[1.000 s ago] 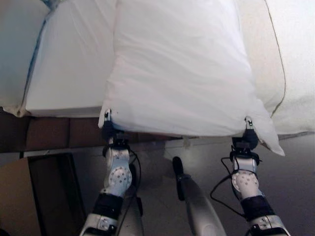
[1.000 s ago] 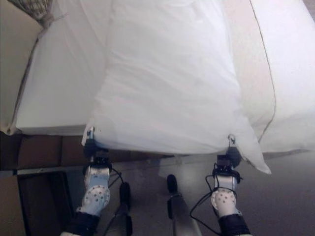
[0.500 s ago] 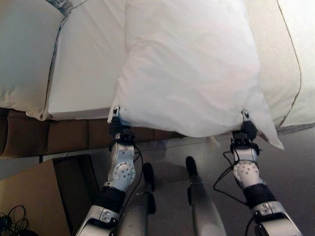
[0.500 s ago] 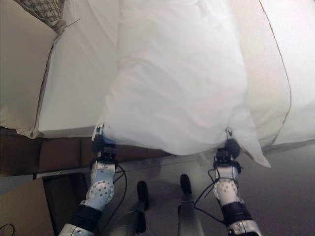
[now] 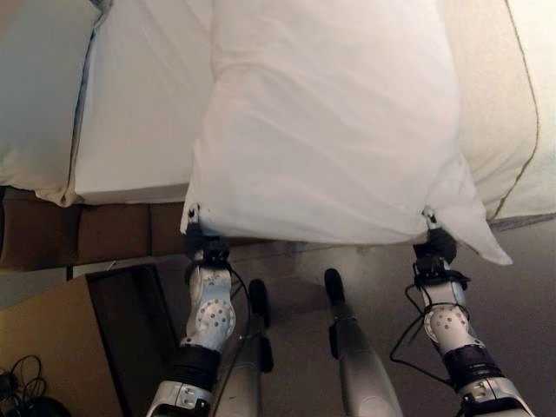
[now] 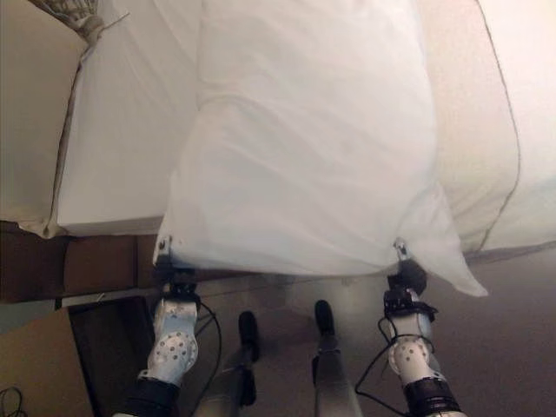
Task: Make the bed
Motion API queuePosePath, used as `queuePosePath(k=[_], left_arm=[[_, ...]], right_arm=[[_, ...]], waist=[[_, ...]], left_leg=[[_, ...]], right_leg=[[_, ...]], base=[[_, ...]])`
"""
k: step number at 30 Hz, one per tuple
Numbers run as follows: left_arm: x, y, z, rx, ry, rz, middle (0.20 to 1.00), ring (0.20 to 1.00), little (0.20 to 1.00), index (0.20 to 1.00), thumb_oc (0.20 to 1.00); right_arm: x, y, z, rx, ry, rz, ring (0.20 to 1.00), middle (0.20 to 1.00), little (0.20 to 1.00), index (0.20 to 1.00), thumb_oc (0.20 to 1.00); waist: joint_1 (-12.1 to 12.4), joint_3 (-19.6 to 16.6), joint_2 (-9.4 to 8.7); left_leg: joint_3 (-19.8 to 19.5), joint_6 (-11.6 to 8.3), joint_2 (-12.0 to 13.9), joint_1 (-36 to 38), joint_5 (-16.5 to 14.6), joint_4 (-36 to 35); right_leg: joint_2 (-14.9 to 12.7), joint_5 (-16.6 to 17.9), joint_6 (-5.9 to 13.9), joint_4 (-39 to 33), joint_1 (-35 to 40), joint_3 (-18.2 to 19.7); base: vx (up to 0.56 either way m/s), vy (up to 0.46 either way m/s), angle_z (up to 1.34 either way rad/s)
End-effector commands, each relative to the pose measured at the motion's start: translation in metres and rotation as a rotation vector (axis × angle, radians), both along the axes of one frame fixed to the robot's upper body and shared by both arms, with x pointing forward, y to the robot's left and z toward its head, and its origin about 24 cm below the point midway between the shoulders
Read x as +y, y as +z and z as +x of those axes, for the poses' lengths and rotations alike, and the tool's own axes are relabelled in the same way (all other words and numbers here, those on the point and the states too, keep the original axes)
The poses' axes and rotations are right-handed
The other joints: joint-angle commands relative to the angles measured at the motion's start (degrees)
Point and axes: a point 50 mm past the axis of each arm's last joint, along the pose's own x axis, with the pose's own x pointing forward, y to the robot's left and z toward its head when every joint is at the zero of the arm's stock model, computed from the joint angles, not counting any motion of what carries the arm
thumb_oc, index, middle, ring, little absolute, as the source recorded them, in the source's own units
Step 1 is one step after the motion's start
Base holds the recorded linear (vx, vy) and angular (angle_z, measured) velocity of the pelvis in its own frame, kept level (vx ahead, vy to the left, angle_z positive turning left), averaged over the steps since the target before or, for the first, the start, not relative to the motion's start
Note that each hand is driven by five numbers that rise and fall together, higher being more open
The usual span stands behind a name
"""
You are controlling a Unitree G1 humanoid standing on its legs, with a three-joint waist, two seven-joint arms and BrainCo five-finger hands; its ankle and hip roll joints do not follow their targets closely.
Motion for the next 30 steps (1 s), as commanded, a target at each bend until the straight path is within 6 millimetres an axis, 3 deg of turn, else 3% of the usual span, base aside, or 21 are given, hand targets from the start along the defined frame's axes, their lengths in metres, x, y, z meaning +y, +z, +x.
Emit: queuePosePath(k=[1,2,3,5,6,7,9,14,18,19,20,21,22,23,26,30], left_arm=[[0.059,-0.037,-0.029,0.185,0.174,0.170,0.200,0.200,0.200,0.200,0.200],[0.059,-0.037,-0.029,0.184,0.174,0.170,0.200,0.200,0.200,0.200,0.200],[0.059,-0.062,-0.035,0.312,0.161,0.180,0.200,0.200,0.200,0.200,0.200],[0.061,-0.072,-0.038,0.378,0.163,0.195,0.200,0.200,0.200,0.200,0.200],[0.062,-0.094,-0.051,0.504,0.172,0.194,0.200,0.200,0.200,0.200,0.200],[0.062,-0.094,-0.051,0.503,0.172,0.194,0.200,0.200,0.200,0.200,0.200],[0.065,-0.115,-0.068,0.640,0.179,0.198,0.200,0.200,0.200,0.200,0.200],[0.068,-0.134,-0.090,0.776,0.171,0.219,0.200,0.200,0.200,0.200,0.200],[0.056,-0.145,-0.100,0.822,0.149,0.159,0.200,0.200,0.200,0.200,0.200],[0.056,-0.145,-0.100,0.822,0.149,0.159,0.200,0.200,0.200,0.200,0.200],[0.051,-0.145,-0.097,0.809,0.144,0.150,0.200,0.200,0.200,0.200,0.200],[0.046,-0.144,-0.094,0.808,0.086,0.191,0.391,0.391,0.391,0.391,0.391],[0.046,-0.144,-0.095,0.808,0.085,0.192,0.771,0.771,0.771,0.771,0.771],[0.043,-0.145,-0.093,0.809,0.038,0.231,1.000,1.000,1.000,1.000,1.000],[0.043,-0.144,-0.093,0.791,0.011,0.245,1.000,1.000,1.000,1.000,1.000],[0.040,-0.141,-0.089,0.725,-0.143,0.386,1.000,1.000,1.000,1.000,1.000]], right_arm=[[-0.018,-0.061,-0.047,0.308,0.012,-0.138,0.200,0.200,0.200,0.200,0.200],[-0.018,-0.061,-0.047,0.306,0.012,-0.138,0.200,0.200,0.200,0.200,0.200],[-0.018,-0.081,-0.059,0.416,0.029,-0.125,0.200,0.200,0.200,0.200,0.200],[-0.018,-0.092,-0.066,0.476,0.029,-0.115,0.200,0.200,0.200,0.200,0.200],[-0.014,-0.110,-0.081,0.577,0.048,-0.098,0.200,0.200,0.200,0.200,0.200],[-0.014,-0.110,-0.081,0.576,0.048,-0.097,0.200,0.200,0.200,0.200,0.200],[-0.010,-0.125,-0.095,0.668,0.056,-0.086,0.200,0.200,0.200,0.200,0.200],[-0.003,-0.138,-0.110,0.740,0.059,-0.048,0.200,0.200,0.200,0.200,0.200],[0.004,-0.146,-0.119,0.796,0.072,-0.026,0.200,0.200,0.200,0.200,0.200],[0.004,-0.146,-0.119,0.796,0.072,-0.026,0.382,0.382,0.382,0.382,0.382],[0.008,-0.148,-0.120,0.813,0.098,-0.038,0.755,0.755,0.755,0.755,0.755],[0.009,-0.149,-0.121,0.838,0.132,-0.080,1.000,1.000,1.000,1.000,1.000],[0.009,-0.149,-0.121,0.839,0.131,-0.081,1.000,1.000,1.000,1.000,1.000],[0.010,-0.150,-0.121,0.860,0.153,-0.115,1.000,1.000,1.000,1.000,1.000],[0.012,-0.150,-0.120,0.862,0.149,-0.118,1.000,1.000,1.000,1.000,1.000],[0.014,-0.151,-0.124,0.868,0.170,-0.138,1.000,1.000,1.000,1.000,1.000]], waist=[[0.19,-0.66,-1.08],[0.16,-0.65,-1.08],[0.34,-0.72,-1.26],[0.46,-0.65,-1.33],[0.65,-1.22,-1.30],[0.64,-1.21,-1.31],[1.01,-1.75,-1.29],[1.35,-2.44,-1.04],[1.33,-2.89,-0.64],[1.31,-2.86,-0.63],[1.35,-2.84,-0.60],[1.33,-2.83,-0.56],[1.33,-2.83,-0.55],[1.32,-2.85,-0.52],[1.55,-3.09,-0.56],[1.82,-3.84,-0.70]], left_leg=[[0.08,-1.36,-1.32,-2.36,-0.77,3.00],[0.06,-1.36,-1.33,-2.39,-0.74,2.98],[-0.08,-1.53,-1.18,-2.04,-0.32,2.18],[-0.12,-1.57,-1.10,-1.56,-0.15,1.57],[-0.15,-1.83,-0.94,-1.39,0.29,0.71],[-0.16,-1.84,-0.94,-1.38,0.33,0.64],[-0.24,-2.12,-0.74,-1.03,0.87,-0.31],[-0.30,-2.29,-0.41,-0.53,1.11,-1.00],[0.05,-2.43,-0.25,0.14,0.81,-0.96],[0.04,-2.43,-0.25,0.18,0.81,-0.97],[-0.08,-2.36,-0.31,0.41,0.70,-0.79],[-0.31,-2.22,-0.38,0.45,0.68,-0.76],[-0.33,-2.22,-0.38,0.47,0.68,-0.76],[-0.46,-2.06,-0.43,0.78,0.46,-0.63],[-0.69,-1.90,-0.54,1.15,0.55,-0.78],[-0.79,-1.98,-0.27,1.77,0.70,-1.47]], right_leg=[[-0.76,4.39,2.88,-3.73,1.05,0.96],[-0.77,4.41,2.88,-3.77,1.03,0.94],[-0.87,4.63,2.87,-4.50,1.46,0.61],[-1.03,4.74,2.88,-4.87,1.88,0.32],[-1.17,4.98,2.93,-5.51,1.96,-0.05],[-1.18,4.99,2.92,-5.55,1.96,-0.07],[-1.37,5.36,2.89,-6.54,2.50,-0.58],[-1.68,5.25,2.93,-7.13,3.03,-1.21],[-1.84,4.87,2.86,-7.06,3.84,-1.64],[-1.84,4.87,2.86,-7.08,3.89,-1.66],[-1.88,4.99,2.87,-7.01,4.07,-1.66],[-1.90,5.09,2.82,-7.05,4.23,-1.54],[-1.90,5.09,2.82,-7.07,4.27,-1.56],[-1.96,5.00,2.85,-7.02,4.58,-1.60],[-1.92,5.12,2.88,-6.97,4.75,-1.51],[-1.99,4.89,2.98,-7.36,5.29,-2.08]], base=[[-0.01,-0.004,0.08],[-0.01,-0.015,0.08],[0.00,0.000,0.00],[0.01,-0.022,0.07],[0.01,-0.024,0.09],[0.01,-0.028,0.08],[0.00,-0.010,0.03],[0.00,0.000,0.00],[0.00,-0.001,0.01],[0.00,0.000,0.00],[0.00,0.000,0.00],[0.00,0.000,0.00],[0.00,0.000,0.00],[0.00,0.000,0.00],[0.01,-0.008,0.04],[0.00,-0.009,0.01]])
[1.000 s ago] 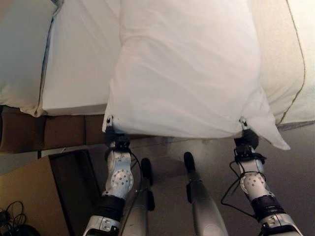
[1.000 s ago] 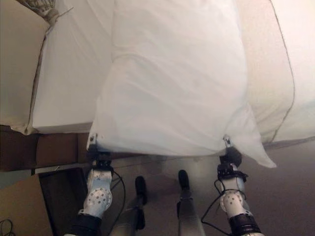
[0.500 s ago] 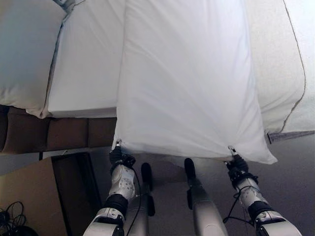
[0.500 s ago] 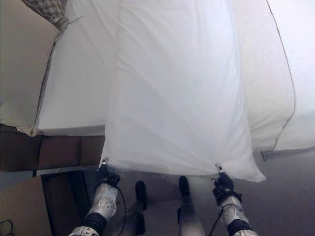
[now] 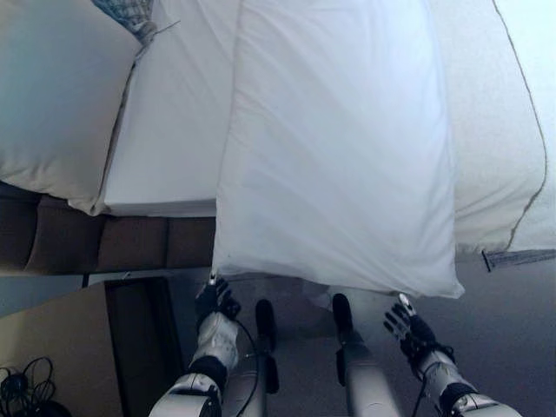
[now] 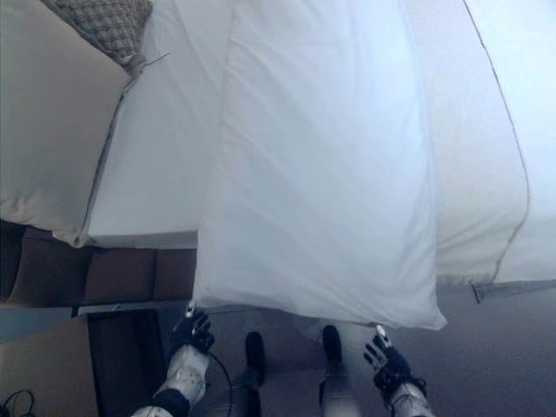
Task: Make the bed
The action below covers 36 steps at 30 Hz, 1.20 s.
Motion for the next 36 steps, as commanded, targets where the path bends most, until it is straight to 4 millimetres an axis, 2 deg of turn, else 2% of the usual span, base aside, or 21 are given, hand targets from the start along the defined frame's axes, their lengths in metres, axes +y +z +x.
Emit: queuePosePath(k=[1,3,5,6,8,9,11,13,14,17,21,22,23,26,27,28,29,30,31,36], left_arm=[[0.016,-0.005,-0.017,0.022,-0.151,0.131,1.000,1.000,1.000,1.000,1.000],[0.009,0.001,-0.011,-0.038,-0.405,0.202,1.000,1.000,1.000,1.000,1.000],[0.006,0.006,-0.015,-0.113,-0.664,0.240,1.000,1.000,1.000,1.000,1.000],[0.006,0.006,-0.015,-0.113,-0.664,0.240,1.000,1.000,1.000,1.000,1.000],[0.008,0.018,-0.011,-0.198,-0.825,0.257,1.000,1.000,1.000,1.000,1.000],[0.008,0.018,-0.011,-0.198,-0.825,0.257,1.000,1.000,1.000,1.000,1.000],[0.002,0.029,0.001,-0.273,-0.932,0.236,1.000,1.000,1.000,1.000,1.000],[0.001,0.034,0.009,-0.291,-0.964,0.242,1.000,1.000,1.000,1.000,1.000],[-0.005,0.044,0.019,-0.338,-1.055,0.287,1.000,1.000,1.000,1.000,1.000],[-0.014,0.066,0.042,-0.450,-1.115,0.291,1.000,1.000,1.000,1.000,1.000],[-0.034,0.103,0.077,-0.572,-1.293,0.333,1.000,1.000,1.000,1.000,1.000],[-0.039,0.110,0.085,-0.583,-1.322,0.352,1.000,1.000,1.000,1.000,1.000],[-0.045,0.121,0.094,-0.605,-1.357,0.395,1.000,1.000,1.000,1.000,1.000],[-0.072,0.161,0.123,-0.691,-1.483,0.500,1.000,1.000,1.000,1.000,1.000],[-0.072,0.161,0.123,-0.691,-1.483,0.500,1.000,1.000,1.000,1.000,1.000],[-0.078,0.172,0.131,-0.706,-1.511,0.525,1.000,1.000,1.000,1.000,1.000],[-0.092,0.191,0.144,-0.738,-1.526,0.568,1.000,1.000,1.000,1.000,1.000],[-0.092,0.191,0.144,-0.739,-1.526,0.568,1.000,1.000,1.000,1.000,1.000],[-0.099,0.201,0.150,-0.759,-1.531,0.596,1.000,1.000,1.000,1.000,1.000],[-0.106,0.250,0.174,-0.820,-1.425,0.789,1.000,1.000,1.000,1.000,1.000]], right_arm=[[0.007,-0.009,-0.018,0.036,0.039,-0.004,1.000,1.000,1.000,1.000,1.000],[0.008,-0.007,-0.015,0.010,0.042,0.001,1.000,1.000,1.000,1.000,1.000],[0.007,-0.002,-0.010,-0.024,0.096,-0.035,1.000,1.000,1.000,1.000,1.000],[0.007,-0.002,-0.010,-0.023,0.096,-0.034,1.000,1.000,1.000,1.000,1.000],[0.012,0.009,0.005,-0.107,0.194,-0.070,1.000,1.000,1.000,1.000,1.000],[0.012,0.009,0.005,-0.107,0.194,-0.070,1.000,1.000,1.000,1.000,1.000],[0.015,0.022,0.021,-0.189,0.254,-0.087,1.000,1.000,1.000,1.000,1.000],[0.019,0.027,0.028,-0.220,0.270,-0.079,1.000,1.000,1.000,1.000,1.000],[0.023,0.036,0.037,-0.281,0.297,-0.068,1.000,1.000,1.000,1.000,1.000],[0.038,0.063,0.063,-0.422,0.412,-0.082,1.000,1.000,1.000,1.000,1.000],[0.056,0.103,0.100,-0.587,0.621,-0.106,1.000,1.000,1.000,1.000,1.000],[0.059,0.108,0.106,-0.590,0.668,-0.105,1.000,1.000,1.000,1.000,1.000],[0.064,0.113,0.113,-0.596,0.721,-0.099,1.000,1.000,1.000,1.000,1.000],[0.091,0.150,0.147,-0.671,0.901,-0.137,1.000,1.000,1.000,1.000,1.000],[0.091,0.150,0.147,-0.672,0.901,-0.137,1.000,1.000,1.000,1.000,1.000],[0.099,0.163,0.157,-0.694,0.938,-0.154,1.000,1.000,1.000,1.000,1.000],[0.109,0.185,0.174,-0.733,0.977,-0.178,1.000,1.000,1.000,1.000,1.000],[0.109,0.185,0.174,-0.733,0.977,-0.178,1.000,1.000,1.000,1.000,1.000],[0.114,0.198,0.183,-0.755,0.989,-0.213,1.000,1.000,1.000,1.000,1.000],[0.130,0.257,0.214,-0.865,0.941,-0.346,1.000,1.000,1.000,1.000,1.000]], waist=[[0.35,-1.52,-2.41],[0.39,-1.45,-2.36],[0.55,-1.56,-2.19],[0.56,-1.57,-2.21],[0.49,-2.02,-2.14],[0.50,-2.02,-2.15],[0.13,-2.67,-2.34],[-0.13,-2.79,-2.53],[-0.46,-2.93,-2.74],[-1.10,-3.36,-3.35],[-1.63,-2.98,-3.64],[-1.71,-2.82,-3.69],[-1.75,-2.47,-3.73],[-1.76,-0.77,-3.94],[-1.76,-0.76,-3.93],[-1.79,-0.16,-4.01],[-1.89,0.61,-3.98],[-1.90,0.56,-3.96],[-2.09,0.97,-3.91],[-2.53,1.88,-3.96]], left_leg=[[0.47,-1.60,-1.03,-4.02,0.55,1.41],[0.25,-1.63,-1.01,-3.94,0.45,1.59],[0.08,-1.66,-1.17,-3.89,0.29,1.79],[0.08,-1.66,-1.17,-3.88,0.28,1.80],[0.09,-1.54,-1.15,-3.59,0.09,1.74],[0.09,-1.54,-1.15,-3.57,0.07,1.74],[0.38,-1.51,-1.10,-3.58,-0.28,1.85],[0.56,-1.45,-1.10,-3.73,-0.44,2.20],[0.78,-1.47,-1.03,-3.78,-0.55,2.37],[1.23,-1.36,-0.99,-4.10,-0.84,2.47],[1.69,-1.60,-0.89,-5.41,-0.96,3.47],[1.78,-1.61,-0.87,-5.81,-1.01,3.80],[1.83,-1.72,-0.88,-6.46,-1.05,4.58],[1.65,-1.53,-0.71,-9.96,-1.83,8.14],[1.64,-1.53,-0.70,-10.03,-1.87,8.22],[1.67,-1.37,-0.69,-11.07,-2.28,9.27],[1.99,-1.47,-0.42,-13.68,-2.85,11.58],[1.98,-1.47,-0.41,-13.82,-2.88,11.68],[2.10,-1.74,-0.32,-15.44,-3.06,13.17],[2.22,-2.12,1.05,-23.93,-5.15,20.95]], right_leg=[[-2.07,4.87,3.18,-3.15,-2.09,0.58],[-1.93,4.57,3.21,-2.85,-2.00,0.55],[-1.93,4.55,3.39,-2.93,-1.82,0.38],[-1.93,4.54,3.39,-2.93,-1.80,0.38],[-2.10,4.43,3.46,-3.10,-1.58,0.33],[-2.10,4.42,3.46,-3.09,-1.56,0.33],[-2.12,4.24,3.55,-3.14,-1.76,0.67],[-2.04,4.25,3.56,-3.00,-1.97,0.84],[-1.85,4.22,3.57,-2.79,-2.18,1.25],[-1.36,4.15,3.62,-2.06,-3.54,2.18],[-0.82,4.03,3.49,-0.86,-5.40,2.75],[-0.68,4.03,3.44,-0.55,-5.81,2.90],[-0.56,3.95,3.38,-0.13,-6.26,2.94],[0.13,3.61,3.22,2.67,-9.84,3.22],[0.14,3.59,3.22,2.72,-9.89,3.21],[0.29,3.42,3.22,3.75,-11.08,3.17],[0.36,3.02,3.20,6.24,-13.91,3.29],[0.37,3.00,3.20,6.31,-14.03,3.29],[0.47,2.64,3.11,7.82,-15.52,3.22],[1.02,0.87,2.52,16.12,-24.71,2.84]], base=[[0.01,-0.033,0.08],[0.00,-0.029,0.07],[0.00,-0.014,0.02],[0.00,0.000,0.00],[0.00,0.000,0.00],[0.03,-0.016,0.01],[0.00,0.000,0.00],[0.00,0.000,0.00],[0.00,0.000,0.00],[0.00,0.001,-0.03],[-0.02,-0.008,-0.16],[-0.03,-0.015,0.01],[-0.05,-0.014,-0.01],[-0.08,-0.021,0.00],[-0.06,-0.006,-0.01],[-0.08,-0.003,-0.06],[-0.08,-0.003,-0.07],[-0.08,-0.015,-0.06],[-0.05,-0.012,0.01],[-0.06,-0.011,0.06]])
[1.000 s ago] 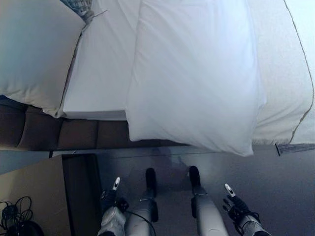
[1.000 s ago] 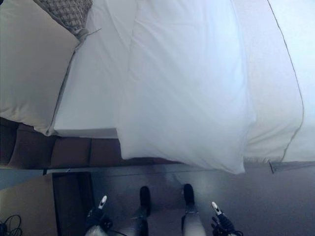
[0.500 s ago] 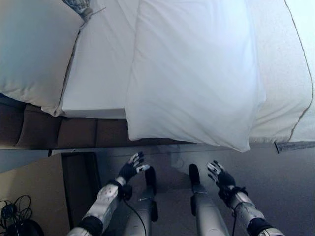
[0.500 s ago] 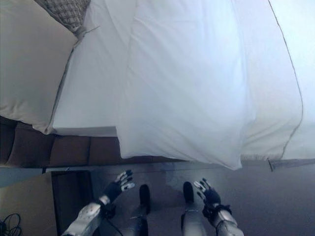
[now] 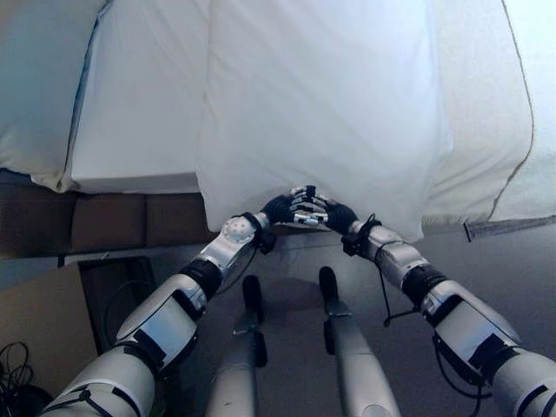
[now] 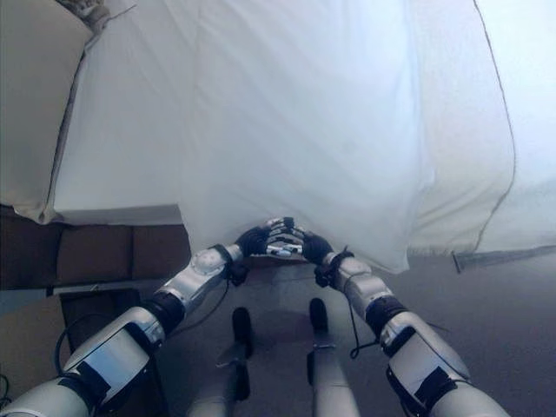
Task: Make the bed
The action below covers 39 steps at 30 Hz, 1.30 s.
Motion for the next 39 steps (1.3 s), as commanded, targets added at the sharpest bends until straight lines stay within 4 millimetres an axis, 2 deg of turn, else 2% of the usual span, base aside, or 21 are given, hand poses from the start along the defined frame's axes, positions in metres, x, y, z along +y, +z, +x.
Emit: queuePosePath(k=[1,6,8,9,11,16,17,18,20,21,22,23,26,27,28,29,32,33,36,38,39], left_arm=[[-0.004,0.044,0.016,-0.188,0.069,0.020,1.000,1.000,1.000,1.000,1.000],[0.011,0.090,0.035,-0.358,0.267,0.079,1.000,1.000,1.000,1.000,1.000],[0.022,0.122,0.042,-0.507,0.405,0.161,1.000,1.000,1.000,1.000,1.000],[0.022,0.122,0.042,-0.507,0.405,0.161,1.000,1.000,1.000,1.000,1.000],[0.047,0.147,0.045,-0.554,0.539,0.151,1.000,1.000,1.000,1.000,1.000],[0.075,0.170,0.046,-0.580,0.667,0.146,1.000,1.000,1.000,1.000,1.000],[0.091,0.177,0.045,-0.591,0.725,0.156,1.000,1.000,1.000,1.000,1.000],[0.092,0.177,0.045,-0.591,0.725,0.156,1.000,1.000,1.000,1.000,1.000],[0.109,0.177,0.044,-0.578,0.783,0.162,1.000,1.000,1.000,1.000,1.000],[0.122,0.172,0.042,-0.567,0.830,0.177,1.000,1.000,1.000,1.000,1.000],[0.122,0.172,0.042,-0.566,0.830,0.178,1.000,1.000,1.000,1.000,1.000],[0.146,0.158,0.039,-0.529,0.874,0.260,1.000,1.000,1.000,1.000,1.000],[0.166,0.147,0.035,-0.495,0.907,0.342,1.000,1.000,1.000,1.000,1.000],[0.185,0.126,0.030,-0.421,0.955,0.382,1.000,1.000,1.000,1.000,1.000],[0.185,0.126,0.030,-0.421,0.955,0.383,1.000,1.000,1.000,1.000,1.000],[0.204,0.109,0.022,-0.359,1.008,0.365,1.000,1.000,1.000,1.000,1.000],[0.217,0.094,0.015,-0.313,1.045,0.353,1.000,1.000,1.000,1.000,1.000],[0.237,0.068,0.002,-0.234,1.088,0.379,1.000,1.000,1.000,1.000,1.000],[0.251,0.045,-0.011,-0.173,1.113,0.394,1.000,1.000,1.000,1.000,1.000],[0.251,0.045,-0.011,-0.173,1.113,0.394,1.000,1.000,1.000,1.000,1.000],[0.263,-0.006,-0.036,-0.047,1.126,0.388,1.000,1.000,1.000,1.000,1.000]], right_arm=[[0.005,0.050,0.020,-0.154,-0.060,0.012,1.000,1.000,1.000,1.000,1.000],[0.005,0.107,0.039,-0.292,-0.195,-0.014,1.000,1.000,1.000,1.000,1.000],[0.000,0.141,0.045,-0.429,-0.297,-0.117,1.000,1.000,1.000,1.000,1.000],[0.000,0.142,0.045,-0.429,-0.297,-0.117,1.000,1.000,1.000,1.000,1.000],[-0.006,0.166,0.046,-0.497,-0.332,-0.184,1.000,1.000,1.000,1.000,1.000],[-0.031,0.178,0.049,-0.483,-0.461,-0.237,1.000,1.000,1.000,1.000,1.000],[-0.046,0.182,0.050,-0.474,-0.525,-0.271,1.000,1.000,1.000,1.000,1.000],[-0.046,0.182,0.050,-0.475,-0.525,-0.271,1.000,1.000,1.000,1.000,1.000],[-0.071,0.181,0.048,-0.449,-0.619,-0.267,1.000,1.000,1.000,1.000,1.000],[-0.088,0.177,0.046,-0.439,-0.683,-0.274,1.000,1.000,1.000,1.000,1.000],[-0.088,0.177,0.046,-0.438,-0.683,-0.275,1.000,1.000,1.000,1.000,1.000],[-0.107,0.170,0.043,-0.415,-0.732,-0.287,1.000,1.000,1.000,1.000,1.000],[-0.122,0.165,0.040,-0.398,-0.751,-0.335,1.000,1.000,1.000,1.000,1.000],[-0.143,0.150,0.034,-0.352,-0.799,-0.370,1.000,1.000,1.000,1.000,1.000],[-0.143,0.150,0.034,-0.351,-0.799,-0.370,1.000,1.000,1.000,1.000,1.000],[-0.161,0.135,0.028,-0.307,-0.844,-0.364,1.000,1.000,1.000,1.000,1.000],[-0.178,0.122,0.020,-0.265,-0.892,-0.369,1.000,1.000,1.000,1.000,1.000],[-0.195,0.105,0.011,-0.223,-0.937,-0.364,1.000,1.000,1.000,1.000,1.000],[-0.204,0.087,0.003,-0.189,-0.948,-0.347,1.000,1.000,1.000,1.000,1.000],[-0.204,0.087,0.003,-0.189,-0.948,-0.347,1.000,1.000,1.000,1.000,1.000],[-0.218,0.042,-0.016,-0.082,-0.982,-0.326,1.000,1.000,1.000,1.000,1.000]], waist=[[-0.01,1.99,0.26],[-0.16,3.27,0.23],[0.14,4.34,0.35],[0.10,4.07,0.37],[0.03,4.25,0.15],[0.04,4.76,0.10],[0.13,5.17,0.23],[0.11,5.22,0.25],[0.17,5.28,0.38],[0.22,5.30,0.49],[0.22,5.31,0.48],[0.32,5.55,0.46],[0.25,5.18,0.32],[0.31,5.24,0.34],[0.33,5.27,0.32],[0.40,5.23,0.35],[0.53,5.24,0.53],[0.70,5.43,0.60],[0.73,4.98,0.63],[0.72,5.06,0.62],[1.16,4.44,0.50]], left_leg=[[0.84,-1.83,1.13,-6.76,-5.17,9.86],[0.46,-2.29,1.93,-13.77,-6.35,15.48],[-0.16,-2.42,2.06,-17.08,-6.99,18.70],[-0.17,-2.41,2.02,-17.43,-6.85,18.67],[-0.64,-2.42,2.10,-19.85,-7.52,21.31],[-0.92,-2.55,2.14,-21.77,-8.55,23.63],[-1.24,-2.45,1.96,-21.85,-8.82,23.93],[-1.27,-2.46,1.96,-21.87,-8.85,24.00],[-1.16,-2.45,1.88,-21.98,-8.93,23.88],[-1.08,-2.50,1.87,-21.68,-8.76,23.37],[-1.08,-2.50,1.86,-21.62,-8.74,23.32],[-1.07,-2.50,1.89,-20.49,-8.88,22.77],[-1.18,-2.56,1.79,-20.25,-8.49,22.26],[-1.36,-2.57,1.84,-18.91,-8.45,21.41],[-1.34,-2.58,1.85,-18.78,-8.44,21.35],[-1.25,-2.67,2.01,-17.51,-8.22,20.43],[-1.44,-2.73,1.85,-15.63,-7.67,18.41],[-1.37,-2.99,1.93,-13.03,-6.91,15.63],[-1.44,-3.20,1.61,-10.28,-5.42,12.05],[-1.43,-3.20,1.60,-10.15,-5.39,11.97],[-1.78,-3.67,0.65,-1.99,-2.59,4.20]], right_leg=[[0.25,2.30,2.71,1.50,-5.26,0.54],[0.22,0.92,2.21,6.87,-11.92,-0.10],[0.60,-0.21,1.68,10.15,-15.18,-0.35],[0.58,-0.10,1.69,10.13,-15.53,-0.35],[0.67,-1.48,1.02,13.01,-17.81,-0.83],[0.84,-2.44,0.86,15.12,-19.27,-1.22],[1.00,-2.64,0.82,15.54,-19.39,-1.33],[1.00,-2.67,0.82,15.59,-19.40,-1.36],[0.80,-2.76,0.74,15.50,-19.49,-1.62],[0.68,-2.93,0.68,14.98,-19.15,-1.65],[0.67,-2.92,0.68,14.94,-19.09,-1.65],[0.66,-3.31,0.57,14.58,-18.14,-1.76],[0.71,-3.09,0.59,14.14,-17.86,-1.86],[0.90,-2.97,0.57,13.28,-16.61,-1.73],[0.90,-2.96,0.57,13.22,-16.49,-1.72],[0.91,-2.81,0.58,12.19,-15.22,-1.65],[0.86,-2.50,0.66,10.66,-13.42,-1.88],[0.72,-2.00,0.76,8.01,-10.44,-2.22],[0.63,-0.87,1.04,4.63,-7.52,-2.35],[0.62,-0.85,1.04,4.58,-7.40,-2.35],[0.51,0.94,1.43,-2.33,0.92,-2.89]], base=[[-0.04,-0.020,-0.04],[-0.03,-0.019,-0.04],[-0.01,-0.017,-0.02],[0.02,-0.053,-0.04],[0.03,-0.053,-0.03],[0.02,-0.016,0.02],[0.03,-0.019,0.03],[0.00,0.000,0.00],[0.00,0.000,0.00],[0.00,0.000,0.00],[0.00,0.000,0.00],[0.00,0.000,0.00],[0.00,0.000,0.00],[0.00,0.000,0.00],[0.00,0.000,0.00],[0.00,0.000,0.00],[0.00,-0.015,0.01],[-0.01,-0.036,0.04],[0.00,-0.018,0.10],[0.03,-0.022,0.08],[0.05,-0.036,0.01]])
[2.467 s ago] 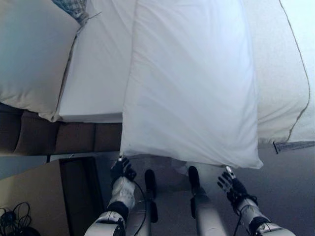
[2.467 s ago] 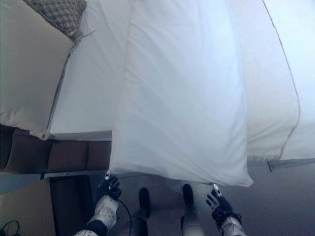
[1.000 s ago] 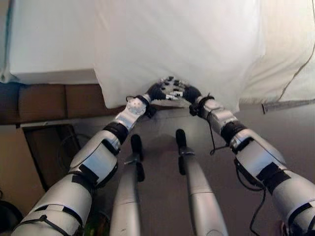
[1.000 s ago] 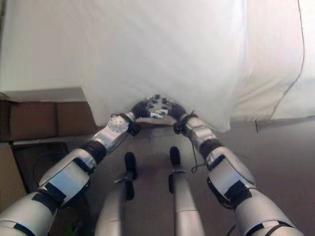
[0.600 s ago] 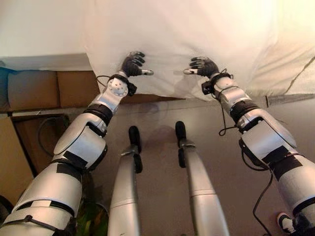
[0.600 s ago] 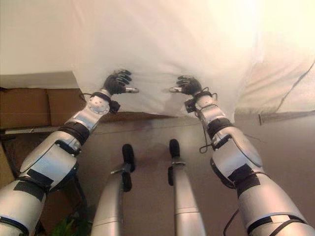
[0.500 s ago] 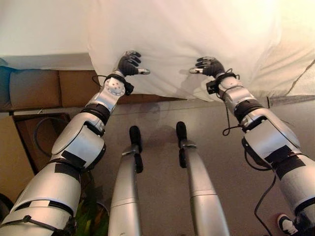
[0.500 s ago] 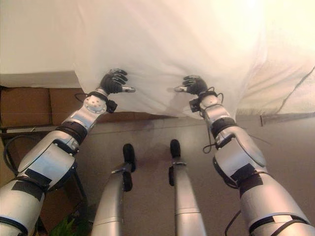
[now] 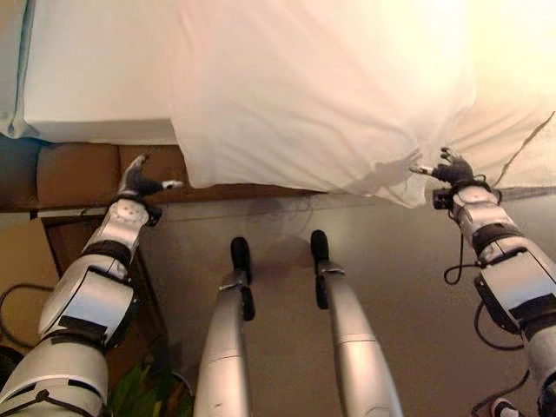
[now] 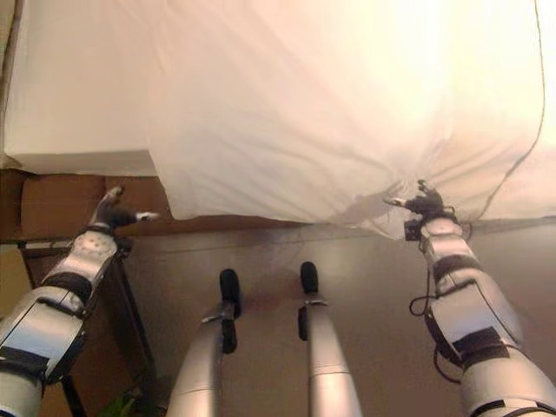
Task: Make the bed
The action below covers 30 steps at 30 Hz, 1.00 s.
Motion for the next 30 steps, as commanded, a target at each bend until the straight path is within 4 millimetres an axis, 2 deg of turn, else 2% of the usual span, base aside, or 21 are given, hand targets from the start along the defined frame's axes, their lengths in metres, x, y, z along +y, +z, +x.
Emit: queuePosePath(k=[1,2,4,6,8,9,11,12,13,14,15,16,17,20,22,23,24,25,26,27,30], left_arm=[[0.019,-0.023,-0.021,0.014,0.053,-0.038,1.000,1.000,1.000,1.000,1.000],[0.019,-0.023,-0.021,0.014,0.053,-0.038,1.000,1.000,1.000,1.000,1.000],[0.015,-0.054,-0.035,0.060,0.042,-0.118,1.000,1.000,1.000,1.000,1.000],[0.005,-0.075,-0.042,0.084,0.016,-0.162,1.000,1.000,1.000,1.000,1.000],[-0.014,-0.106,-0.053,0.128,-0.027,-0.256,1.000,1.000,1.000,1.000,1.000],[-0.014,-0.107,-0.054,0.130,-0.027,-0.256,1.000,1.000,1.000,1.000,1.000],[-0.035,-0.136,-0.067,0.194,-0.076,-0.337,1.000,1.000,1.000,1.000,1.000],[-0.035,-0.137,-0.068,0.195,-0.076,-0.337,1.000,1.000,1.000,1.000,1.000],[-0.042,-0.147,-0.073,0.225,-0.092,-0.363,1.000,1.000,1.000,1.000,1.000],[-0.055,-0.167,-0.087,0.274,-0.104,-0.421,1.000,1.000,1.000,1.000,1.000],[-0.055,-0.167,-0.087,0.275,-0.104,-0.422,1.000,1.000,1.000,1.000,1.000],[-0.060,-0.177,-0.095,0.302,-0.102,-0.445,1.000,1.000,1.000,1.000,1.000],[-0.070,-0.194,-0.110,0.346,-0.080,-0.507,1.000,1.000,1.000,1.000,1.000],[-0.082,-0.211,-0.125,0.437,-0.118,-0.507,1.000,1.000,1.000,1.000,1.000],[-0.102,-0.233,-0.148,0.534,-0.126,-0.570,1.000,1.000,1.000,1.000,1.000],[-0.102,-0.233,-0.148,0.535,-0.126,-0.570,1.000,1.000,1.000,1.000,1.000],[-0.124,-0.247,-0.163,0.642,-0.208,-0.572,1.000,1.000,1.000,1.000,1.000],[-0.124,-0.247,-0.163,0.643,-0.208,-0.572,1.000,1.000,1.000,1.000,1.000],[-0.132,-0.254,-0.173,0.677,-0.197,-0.606,1.000,1.000,1.000,1.000,1.000],[-0.132,-0.254,-0.174,0.677,-0.197,-0.606,1.000,1.000,1.000,1.000,1.000],[-0.143,-0.266,-0.191,0.753,-0.162,-0.644,1.000,1.000,1.000,1.000,1.000]], right_arm=[[-0.022,-0.009,-0.015,-0.032,-0.071,0.022,1.000,1.000,1.000,1.000,1.000],[-0.022,-0.009,-0.015,-0.032,-0.071,0.022,1.000,1.000,1.000,1.000,1.000],[-0.026,-0.052,-0.034,0.070,-0.104,0.061,1.000,1.000,1.000,1.000,1.000],[-0.023,-0.080,-0.046,0.120,-0.113,0.104,1.000,1.000,1.000,1.000,1.000],[-0.010,-0.119,-0.065,0.184,-0.113,0.174,1.000,1.000,1.000,1.000,1.000],[-0.010,-0.120,-0.066,0.187,-0.114,0.174,1.000,1.000,1.000,1.000,1.000],[0.009,-0.155,-0.083,0.264,-0.082,0.224,1.000,1.000,1.000,1.000,1.000],[0.009,-0.155,-0.083,0.265,-0.082,0.223,1.000,1.000,1.000,1.000,1.000],[0.015,-0.166,-0.091,0.293,-0.075,0.236,1.000,1.000,1.000,1.000,1.000],[0.030,-0.185,-0.102,0.339,-0.042,0.256,1.000,1.000,1.000,1.000,1.000],[0.030,-0.185,-0.102,0.339,-0.042,0.256,1.000,1.000,1.000,1.000,1.000],[0.037,-0.193,-0.108,0.355,-0.038,0.271,1.000,1.000,1.000,1.000,1.000],[0.045,-0.211,-0.125,0.403,-0.048,0.309,1.000,1.000,1.000,1.000,1.000],[0.052,-0.225,-0.140,0.447,-0.060,0.342,1.000,1.000,1.000,1.000,1.000],[0.059,-0.245,-0.166,0.524,-0.092,0.387,1.000,1.000,1.000,1.000,1.000],[0.059,-0.245,-0.166,0.524,-0.092,0.387,1.000,1.000,1.000,1.000,1.000],[0.062,-0.256,-0.182,0.569,-0.126,0.416,1.000,1.000,1.000,1.000,1.000],[0.062,-0.256,-0.182,0.569,-0.126,0.416,1.000,1.000,1.000,1.000,1.000],[0.068,-0.267,-0.197,0.624,-0.142,0.437,1.000,1.000,1.000,1.000,1.000],[0.068,-0.267,-0.197,0.624,-0.142,0.437,1.000,1.000,1.000,1.000,1.000],[0.084,-0.280,-0.216,0.706,-0.141,0.480,1.000,1.000,1.000,1.000,1.000]], waist=[[0.49,0.14,0.95],[0.48,0.07,0.95],[0.81,-1.87,1.18],[1.20,-2.98,1.36],[1.92,-5.73,1.85],[1.92,-5.41,1.85],[2.36,-7.81,1.93],[2.36,-7.72,1.93],[2.32,-8.49,1.95],[2.34,-10.39,1.72],[2.33,-10.36,1.72],[2.27,-11.36,1.55],[2.21,-13.39,1.27],[1.91,-15.42,1.01],[1.91,-18.31,0.95],[1.91,-18.29,0.95],[1.78,-20.04,1.05],[1.82,-19.99,1.05],[1.93,-21.35,1.11],[1.93,-21.32,1.11],[2.10,-22.80,1.18]], left_leg=[[0.04,-2.75,-1.20,8.57,-0.10,-6.10],[0.03,-2.74,-1.21,8.51,-0.07,-6.13],[-0.62,-2.77,-1.59,14.98,2.40,-13.27],[-1.26,-2.85,-1.72,20.40,4.47,-18.66],[-1.78,-2.76,-1.52,25.49,6.15,-23.38],[-1.80,-2.77,-1.50,26.29,6.34,-23.92],[-1.93,-2.83,-0.93,30.91,7.48,-27.85],[-1.93,-2.83,-0.93,31.15,7.53,-28.00],[-1.83,-2.84,-0.94,32.60,7.62,-28.97],[-2.16,-2.93,-0.69,34.50,7.37,-29.32],[-2.17,-2.93,-0.69,34.58,7.35,-29.32],[-2.14,-2.91,-0.56,35.47,7.18,-29.32],[-2.32,-2.74,-0.36,37.29,6.68,-29.32],[-2.27,-2.57,-0.14,39.27,5.93,-29.32],[-2.50,-2.33,0.12,41.97,4.94,-29.32],[-2.50,-2.33,0.11,42.02,4.92,-29.32],[-2.42,-2.12,0.18,43.80,4.17,-29.32],[-2.40,-2.12,0.19,43.89,4.15,-29.32],[-2.58,-1.79,0.13,45.59,3.26,-29.32],[-2.58,-1.79,0.13,45.64,3.25,-29.32],[-2.71,-1.43,0.22,47.81,2.10,-29.32]], right_leg=[[-0.14,3.23,2.91,-11.70,10.65,-1.41],[-0.16,3.24,2.91,-11.71,10.58,-1.42],[-0.29,4.48,3.02,-17.12,17.04,-1.84],[-0.43,5.77,3.23,-21.28,22.17,-2.54],[-0.97,7.32,3.47,-25.30,27.29,-3.05],[-0.96,7.48,3.47,-25.78,28.07,-3.13],[-1.52,8.97,3.69,-29.55,32.77,-3.09],[-1.51,9.01,3.68,-29.69,33.01,-3.11],[-1.75,9.51,3.80,-30.99,34.50,-3.11],[-1.89,10.16,4.16,-32.74,36.86,-3.04],[-1.90,10.19,4.17,-32.82,36.98,-3.06],[-1.99,10.39,4.24,-33.46,38.17,-2.97],[-2.03,10.42,4.31,-34.02,40.18,-2.92],[-2.09,10.08,4.39,-34.76,42.49,-2.75],[-2.38,9.49,4.61,-35.11,45.46,-3.00],[-2.38,9.49,4.61,-35.14,45.52,-3.00],[-2.53,9.07,4.91,-35.56,47.35,-2.84],[-2.53,9.06,4.91,-35.56,47.43,-2.82],[-2.71,8.50,5.01,-35.56,49.01,-3.09],[-2.71,8.49,5.01,-35.56,49.06,-3.10],[-2.89,7.54,4.85,-35.56,51.30,-3.40]], base=[[0.05,-0.036,0.03],[0.05,-0.032,0.08],[0.10,-0.050,0.10],[0.10,-0.031,0.13],[0.12,-0.003,0.15],[0.09,0.005,0.06],[0.07,0.014,0.09],[0.08,0.029,0.10],[0.05,0.033,0.12],[0.05,0.033,0.08],[0.06,0.032,0.12],[0.05,0.038,0.08],[0.09,0.046,0.03],[0.05,0.033,-0.01],[0.09,0.051,-0.07],[0.13,0.063,-0.07],[0.06,0.038,0.01],[0.12,0.070,0.01],[0.06,0.032,0.02],[0.09,0.044,-0.01],[0.07,0.022,-0.01]])
